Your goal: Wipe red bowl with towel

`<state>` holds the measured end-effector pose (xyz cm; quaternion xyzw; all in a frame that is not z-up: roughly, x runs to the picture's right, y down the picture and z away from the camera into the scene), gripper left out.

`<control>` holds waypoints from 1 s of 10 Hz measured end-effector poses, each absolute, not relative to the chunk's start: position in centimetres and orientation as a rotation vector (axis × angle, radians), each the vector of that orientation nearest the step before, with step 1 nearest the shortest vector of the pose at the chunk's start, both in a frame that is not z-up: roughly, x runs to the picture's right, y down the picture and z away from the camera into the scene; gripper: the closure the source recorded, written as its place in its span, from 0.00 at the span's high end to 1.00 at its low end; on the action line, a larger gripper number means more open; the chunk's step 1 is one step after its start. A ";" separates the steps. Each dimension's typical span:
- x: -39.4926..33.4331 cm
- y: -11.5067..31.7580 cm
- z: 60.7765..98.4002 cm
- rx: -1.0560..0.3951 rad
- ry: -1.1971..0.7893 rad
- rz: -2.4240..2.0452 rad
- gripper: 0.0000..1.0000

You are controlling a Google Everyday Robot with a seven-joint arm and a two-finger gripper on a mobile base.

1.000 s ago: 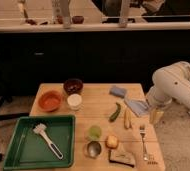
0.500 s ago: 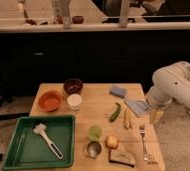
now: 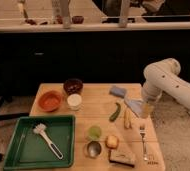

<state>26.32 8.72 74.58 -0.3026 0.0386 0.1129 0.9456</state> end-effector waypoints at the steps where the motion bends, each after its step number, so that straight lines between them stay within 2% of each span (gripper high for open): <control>1: 25.7 8.5 75.6 -0.619 0.081 0.260 0.80; 5: 25.4 7.7 78.8 -0.497 0.169 0.497 0.80; 10: 25.3 7.5 79.6 -0.436 0.197 0.618 0.80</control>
